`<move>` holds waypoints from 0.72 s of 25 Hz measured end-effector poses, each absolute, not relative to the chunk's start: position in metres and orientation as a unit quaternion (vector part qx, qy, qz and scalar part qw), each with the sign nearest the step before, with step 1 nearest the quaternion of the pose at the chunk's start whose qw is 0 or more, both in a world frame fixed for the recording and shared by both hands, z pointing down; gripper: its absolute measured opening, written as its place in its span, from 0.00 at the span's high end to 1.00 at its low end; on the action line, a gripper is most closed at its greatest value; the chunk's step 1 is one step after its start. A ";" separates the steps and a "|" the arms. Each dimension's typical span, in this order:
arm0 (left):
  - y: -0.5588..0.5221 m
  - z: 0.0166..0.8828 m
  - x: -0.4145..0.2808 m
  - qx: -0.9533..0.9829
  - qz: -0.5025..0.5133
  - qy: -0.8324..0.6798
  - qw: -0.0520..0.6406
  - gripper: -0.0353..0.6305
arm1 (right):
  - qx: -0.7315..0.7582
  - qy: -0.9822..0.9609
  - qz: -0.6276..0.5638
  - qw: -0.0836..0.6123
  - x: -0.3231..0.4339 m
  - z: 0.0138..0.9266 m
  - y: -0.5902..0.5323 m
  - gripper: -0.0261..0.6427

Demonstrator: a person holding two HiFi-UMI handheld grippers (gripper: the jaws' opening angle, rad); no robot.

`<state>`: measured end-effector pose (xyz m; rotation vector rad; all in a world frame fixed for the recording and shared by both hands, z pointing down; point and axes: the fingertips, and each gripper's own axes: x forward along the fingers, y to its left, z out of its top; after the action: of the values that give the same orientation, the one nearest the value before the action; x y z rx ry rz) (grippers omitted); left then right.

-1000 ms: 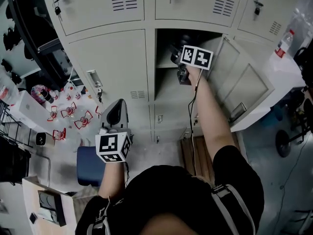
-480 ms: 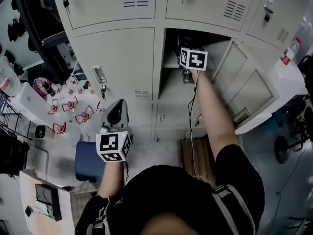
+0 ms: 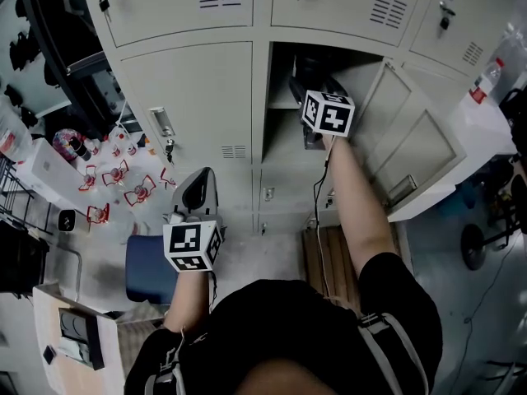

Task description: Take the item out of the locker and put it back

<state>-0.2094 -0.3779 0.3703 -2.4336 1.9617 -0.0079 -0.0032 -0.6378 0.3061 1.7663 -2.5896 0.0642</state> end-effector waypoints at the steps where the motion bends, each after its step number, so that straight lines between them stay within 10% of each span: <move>1: -0.378 0.371 -0.207 -0.780 -0.004 0.625 0.007 0.93 | 0.562 -0.827 0.013 -0.007 -0.002 0.304 -0.627 0.35; 8: -0.376 0.376 -0.185 -0.792 -0.011 0.610 0.003 0.93 | 0.583 -0.807 -0.067 -0.070 0.015 0.297 -0.527 0.94; 18: -0.366 0.387 -0.163 -0.803 -0.021 0.596 -0.002 0.93 | 0.553 -0.831 -0.021 -0.055 0.007 0.370 -0.446 0.94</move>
<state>-0.1633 -0.3664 0.3869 -2.5246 1.8758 -0.0656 0.0074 -0.4463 0.3700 1.8003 -2.7065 -0.0698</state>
